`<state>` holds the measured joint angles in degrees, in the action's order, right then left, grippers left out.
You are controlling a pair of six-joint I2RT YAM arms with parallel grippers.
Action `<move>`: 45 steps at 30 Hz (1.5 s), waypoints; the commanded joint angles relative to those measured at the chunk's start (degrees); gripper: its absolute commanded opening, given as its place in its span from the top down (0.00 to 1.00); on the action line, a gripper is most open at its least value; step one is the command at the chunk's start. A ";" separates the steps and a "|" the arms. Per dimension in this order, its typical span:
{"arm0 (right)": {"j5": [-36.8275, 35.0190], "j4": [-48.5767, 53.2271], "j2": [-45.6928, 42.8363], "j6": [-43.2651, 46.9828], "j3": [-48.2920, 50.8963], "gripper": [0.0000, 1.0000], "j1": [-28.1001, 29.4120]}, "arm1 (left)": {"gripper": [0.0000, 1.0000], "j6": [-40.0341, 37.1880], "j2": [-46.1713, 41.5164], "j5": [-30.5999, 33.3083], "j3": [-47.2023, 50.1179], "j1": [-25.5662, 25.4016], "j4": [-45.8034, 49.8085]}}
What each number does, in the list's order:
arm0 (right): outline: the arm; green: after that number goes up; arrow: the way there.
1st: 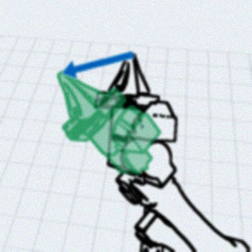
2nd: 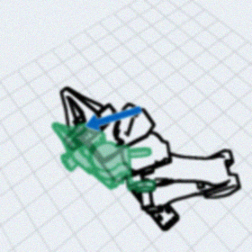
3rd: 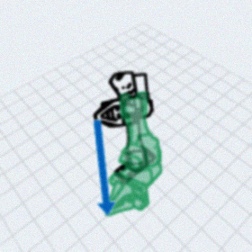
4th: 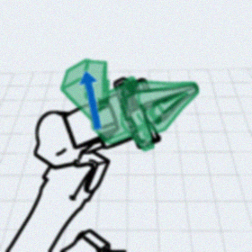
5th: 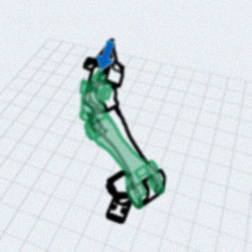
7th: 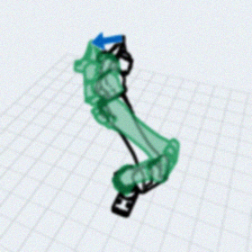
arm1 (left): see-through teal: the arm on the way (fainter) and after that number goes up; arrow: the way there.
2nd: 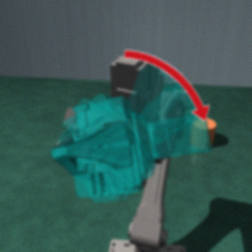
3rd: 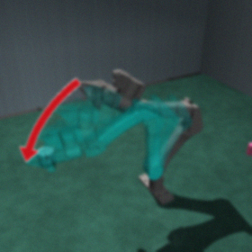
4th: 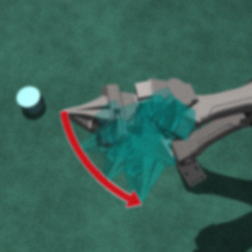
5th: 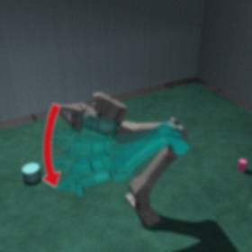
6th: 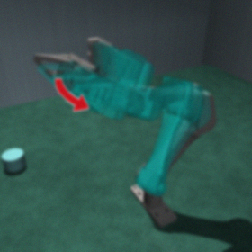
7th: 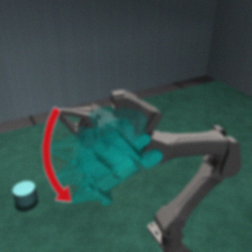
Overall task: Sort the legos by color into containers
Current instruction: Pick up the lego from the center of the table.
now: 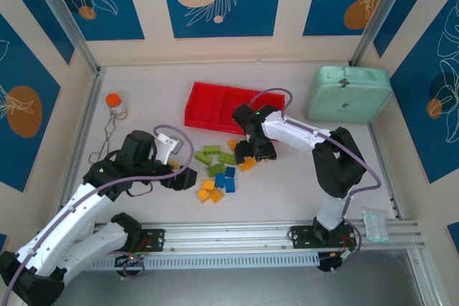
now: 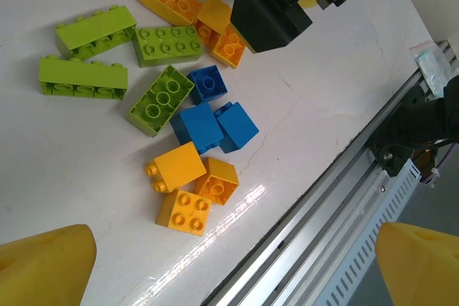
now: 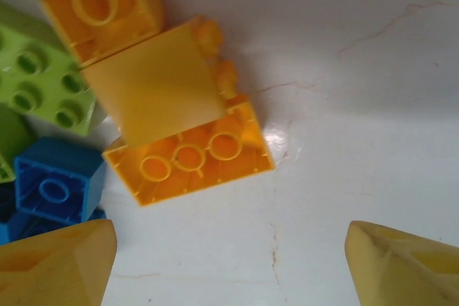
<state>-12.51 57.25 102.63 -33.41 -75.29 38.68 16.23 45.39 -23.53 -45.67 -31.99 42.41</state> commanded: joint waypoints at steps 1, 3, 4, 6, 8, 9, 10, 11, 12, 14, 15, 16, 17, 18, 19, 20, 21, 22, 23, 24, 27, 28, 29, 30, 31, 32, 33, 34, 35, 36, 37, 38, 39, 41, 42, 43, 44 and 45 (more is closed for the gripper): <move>-2.21 0.72 1.69 -5.65 -2.05 0.17 -1.15 | 0.01 -0.03 0.06 -0.58 -0.65 0.28 -0.17; -1.46 -0.38 2.76 -5.13 -2.83 0.17 -1.06 | 0.01 -0.06 0.09 -0.55 -0.65 0.27 -0.22; -1.09 -0.90 3.28 -4.73 -3.14 0.16 -0.97 | 0.01 0.00 0.08 -0.64 -0.65 0.31 -0.15; -0.76 -1.39 4.57 -3.44 -4.40 0.16 -0.98 | 0.01 0.00 0.10 -0.59 -0.65 0.31 -0.16; -0.76 -1.93 5.51 -1.26 -5.29 0.17 -0.73 | 0.01 0.02 -0.01 -0.38 -0.65 0.29 -0.18; -0.97 -2.07 5.80 0.01 -5.86 0.17 -0.55 | 0.01 0.05 0.00 -0.21 -0.65 0.30 -0.08; -1.02 -2.29 5.91 1.21 -6.31 0.17 -0.37 | 0.01 0.10 0.12 -0.05 -0.65 0.33 -0.05; -1.02 -2.48 6.00 2.78 -6.69 0.17 -0.15 | 0.01 0.07 0.13 -0.02 -0.66 0.29 -0.10; -1.18 -2.49 6.09 4.16 -7.14 0.17 -0.03 | 0.01 0.10 0.14 -0.07 -0.65 0.29 -0.13; -1.11 -2.25 6.47 6.60 -7.93 0.20 0.07 | 0.01 0.07 0.20 -0.11 -0.73 0.31 -0.07; -0.96 -1.84 6.82 7.85 -8.44 0.22 0.00 | 0.01 0.10 0.07 0.01 -0.75 0.34 -0.02; -0.83 -1.51 7.17 8.84 -8.81 0.24 0.00 | 0.01 0.10 0.14 0.21 -0.67 0.32 0.01; -0.84 -1.21 7.56 9.78 -9.30 0.24 -0.01 | 0.01 0.23 0.02 0.54 -0.81 0.26 0.09; -0.72 -1.06 7.93 10.62 -9.55 0.25 0.00 | 0.01 0.21 0.04 0.67 -0.74 0.30 0.12; -0.38 -1.09 8.13 11.42 -9.61 0.26 0.00 | 0.01 0.25 0.06 0.68 -0.74 0.33 0.17; 0.09 -1.14 8.44 12.35 -9.71 0.27 -0.01 | 0.01 0.35 0.09 0.76 -0.74 0.26 0.20; 0.38 -1.09 8.70 13.02 -9.79 0.28 0.06 | 0.01 0.34 0.07 0.89 -0.74 0.27 0.20; 0.64 -1.03 8.85 13.56 -9.87 0.28 0.01 | 0.01 0.33 0.10 0.85 -0.82 0.30 0.25; 0.82 -1.00 8.99 14.17 -9.89 0.28 0.00 | 0.01 0.30 0.03 0.90 -0.82 0.26 0.30; 0.99 -0.96 9.18 14.58 -9.86 0.28 -0.03 | 0.01 0.30 -0.02 0.92 -0.84 0.29 0.30; 1.13 -1.05 9.88 15.38 -9.86 0.28 0.00 | 0.01 0.38 -0.11 0.81 -0.74 0.28 0.21; 1.11 -0.98 10.12 15.56 -9.87 0.28 -0.03 | 0.01 0.37 -0.05 0.72 -0.77 0.28 0.13; 1.01 -1.00 10.45 15.82 -9.99 0.28 0.00 | 0.01 0.36 -0.04 0.70 -0.76 0.30 0.19; 0.85 -1.08 10.81 15.91 -10.04 0.28 -0.01 | 0.01 0.29 0.01 0.59 -0.77 0.34 0.20; 0.74 -1.01 11.10 15.90 -10.20 0.28 0.00 | 0.01 0.30 0.03 0.59 -0.79 0.33 0.21; 0.73 -0.84 11.66 15.92 -10.44 0.28 -0.01 | 0.01 0.29 0.08 0.59 -0.74 0.28 0.16; 0.82 -0.59 12.13 16.05 -10.77 0.27 0.00 | 0.00 0.29 0.11 0.60 -0.78 0.34 0.20; 0.83 -0.35 12.62 16.17 -11.07 0.27 0.06 | 0.01 0.35 0.10 0.63 -0.83 0.31 0.17; 0.87 -0.30 13.09 16.35 -11.37 0.27 0.12 | 0.01 0.30 0.00 0.58 -0.80 0.29 0.14; 0.91 -0.28 13.48 16.49 -11.50 0.27 0.17 | 0.01 0.32 -0.03 0.55 -0.78 0.35 0.13; 1.00 -0.22 13.73 16.59 -11.76 0.27 0.17 | 0.01 0.29 0.02 0.50 -0.81 0.26 0.12; 0.93 -0.21 14.06 16.67 -11.96 0.28 0.17 | 0.01 0.31 -0.01 0.38 -0.74 0.30 0.12; 0.83 -0.21 14.17 16.62 -12.16 0.29 0.17 | 0.01 0.30 0.01 0.26 -0.74 0.29 0.09; 0.75 -0.21 14.21 16.88 -12.64 0.36 0.17 | 0.01 0.26 -0.02 -0.01 -0.74 0.26 -0.03; 0.67 -0.28 14.11 16.89 -12.72 0.39 0.15 | 0.01 0.29 0.00 -0.03 -0.75 0.33 0.04; 0.65 -0.13 14.17 16.97 -12.88 0.41 0.18 | 0.01 0.22 0.01 -0.11 -0.74 0.35 -0.05; 0.57 0.01 14.12 17.01 -13.06 0.43 0.15 | 0.01 0.21 0.04 -0.18 -0.74 0.33 -0.06; 0.48 0.13 14.20 16.99 -13.28 0.44 0.13 | 0.01 0.21 0.02 -0.28 -0.74 0.29 -0.05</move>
<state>-12.91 55.77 115.44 -16.91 -86.59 38.57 16.23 45.56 -23.31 -45.67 -31.99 42.41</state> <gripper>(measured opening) 0.569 0.994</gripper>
